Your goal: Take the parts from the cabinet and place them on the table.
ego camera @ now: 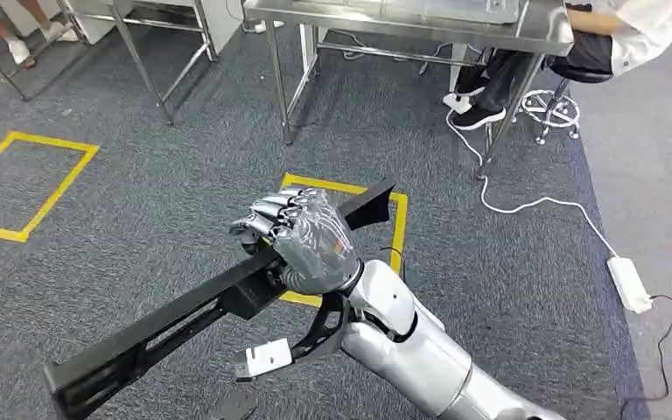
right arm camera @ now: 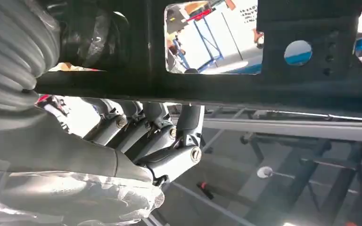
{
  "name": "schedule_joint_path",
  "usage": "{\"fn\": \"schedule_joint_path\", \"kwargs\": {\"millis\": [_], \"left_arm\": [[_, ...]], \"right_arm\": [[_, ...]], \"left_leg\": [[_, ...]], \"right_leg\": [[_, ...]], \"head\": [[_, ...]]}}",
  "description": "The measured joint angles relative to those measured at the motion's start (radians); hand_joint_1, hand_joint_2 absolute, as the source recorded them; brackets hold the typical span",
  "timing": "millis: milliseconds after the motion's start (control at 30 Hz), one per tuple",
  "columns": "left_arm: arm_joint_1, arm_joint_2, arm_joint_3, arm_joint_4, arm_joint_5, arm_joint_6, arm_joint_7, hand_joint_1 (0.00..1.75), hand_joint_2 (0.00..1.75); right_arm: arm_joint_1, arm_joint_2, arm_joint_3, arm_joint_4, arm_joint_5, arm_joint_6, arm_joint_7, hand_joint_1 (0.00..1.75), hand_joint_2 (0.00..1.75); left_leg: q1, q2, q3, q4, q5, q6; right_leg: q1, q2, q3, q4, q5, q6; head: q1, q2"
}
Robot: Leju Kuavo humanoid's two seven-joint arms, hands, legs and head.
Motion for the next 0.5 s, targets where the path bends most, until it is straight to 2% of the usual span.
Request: {"fn": "schedule_joint_path", "kwargs": {"millis": [33,67,100,133,167,200,233,267,300,333,367,400,433,467,500], "left_arm": [[0.001,0.0,0.0,0.0,0.0,0.0,0.0,0.0,1.75],[0.0,0.0,0.0,0.0,0.0,0.0,0.0,0.0,1.75],[0.001,0.001,0.0,0.0,0.0,0.0,-0.001,0.0,1.75],[-0.001,0.001,0.0,0.0,-0.001,-0.003,-0.001,0.0,1.75],[-0.003,0.001,0.0,0.0,-0.001,-0.003,-0.002,0.0,1.75],[-0.001,0.001,0.0,0.0,-0.002,-0.005,-0.002,0.0,1.75],[0.001,0.002,0.0,0.0,-0.002,-0.005,-0.003,0.0,1.75],[0.0,0.001,0.0,0.0,-0.004,-0.005,-0.003,0.0,1.75],[0.001,0.001,0.0,0.0,-0.005,-0.005,-0.006,0.0,1.75],[-0.002,0.001,0.0,0.0,-0.005,-0.005,-0.006,0.0,1.75],[-0.005,0.001,0.0,0.0,-0.005,-0.005,-0.008,0.0,1.75],[-0.006,0.0,0.0,0.0,-0.005,-0.005,-0.009,0.0,1.75],[-0.005,0.0,0.0,0.0,-0.005,-0.005,-0.01,0.0,1.75],[-0.004,0.0,0.0,0.0,-0.005,-0.005,-0.01,0.0,1.75],[-0.004,0.0,-0.001,0.0,-0.005,-0.005,-0.011,0.0,1.75]], "right_arm": [[0.0,0.0,0.001,0.0,0.0,0.0,0.0,1.75,1.75],[-0.001,0.0,0.003,0.0,0.0,0.0,0.0,1.75,1.75],[-0.001,0.0,0.005,0.0,0.0,0.0,0.0,1.75,1.75],[-0.003,0.0,0.005,0.001,0.0,0.0,0.0,1.75,1.75],[-0.001,0.001,0.007,0.001,0.001,0.002,0.0,1.75,1.75],[0.0,0.001,0.008,0.001,0.002,0.002,0.0,1.75,1.75],[0.001,0.001,0.008,0.001,0.002,0.002,0.0,1.75,1.75],[0.0,0.001,0.008,-0.001,0.004,0.001,0.002,1.75,1.75],[0.001,0.001,0.008,-0.002,0.005,0.0,0.004,1.75,1.75],[-0.003,0.001,0.008,-0.003,0.007,-0.001,0.005,1.75,1.75],[-0.004,0.001,0.008,-0.003,0.012,-0.003,0.005,1.75,1.75],[-0.001,0.0,0.009,-0.003,0.018,-0.004,0.005,1.75,1.75],[0.001,-0.001,0.009,-0.003,0.025,-0.004,0.006,1.75,1.75],[0.002,-0.002,0.009,-0.003,0.031,-0.004,0.008,1.75,1.75],[0.002,-0.002,0.009,-0.003,0.035,-0.005,0.01,1.75,1.75]], "left_leg": [[-0.001,-0.001,0.03,-0.072,0.05,0.003],[-0.002,-0.002,0.074,-0.168,0.106,0.008],[-0.004,-0.007,0.103,-0.235,0.123,0.017],[-0.01,-0.009,0.121,-0.253,0.108,0.021],[-0.011,-0.009,0.122,-0.258,0.099,0.028],[-0.014,-0.009,0.124,-0.268,0.097,0.031],[-0.011,-0.008,0.13,-0.275,0.093,0.039],[-0.005,-0.011,0.15,-0.284,0.092,0.043],[-0.004,-0.01,0.167,-0.294,0.087,0.049],[-0.002,-0.009,0.182,-0.298,0.079,0.057],[-0.002,-0.008,0.194,-0.298,0.07,0.059],[-0.002,-0.008,0.206,-0.298,0.059,0.059],[-0.001,-0.008,0.218,-0.298,0.048,0.058],[0.0,-0.008,0.232,-0.298,0.036,0.056],[0.002,-0.009,0.25,-0.298,0.022,0.052]], "right_leg": [[0.001,0.003,0.01,0.001,-0.007,0.001],[0.001,0.004,0.023,0.002,-0.016,0.004],[0.0,0.004,0.029,0.002,-0.026,0.006],[0.006,0.006,0.028,0.005,-0.03,0.013],[0.002,0.008,0.027,0.0,-0.031,0.018],[0.002,0.008,0.033,-0.004,-0.03,0.022],[0.002,0.006,0.036,0.001,-0.025,0.027],[0.005,0.007,0.038,0.013,-0.024,0.029],[0.002,0.002,0.02,0.049,-0.018,0.035],[0.001,-0.002,-0.014,0.106,-0.019,0.041],[-0.004,-0.002,-0.065,0.179,-0.032,0.048],[-0.01,-0.003,-0.119,0.245,-0.057,0.054],[-0.015,-0.004,-0.165,0.288,-0.083,0.058],[-0.02,-0.006,-0.197,0.301,-0.098,0.061],[-0.023,-0.009,-0.21,0.279,-0.094,0.063]], "head": [[0.0,0.0],[0.0,0.0],[0.0,0.0],[0.0,0.0],[0.0,0.0],[0.0,0.0],[0.0,0.0],[-0.001,0.0],[0.002,0.0],[0.002,0.0],[0.001,0.0],[0.001,0.0],[0.002,0.0],[0.001,0.0],[0.002,0.0]]}}
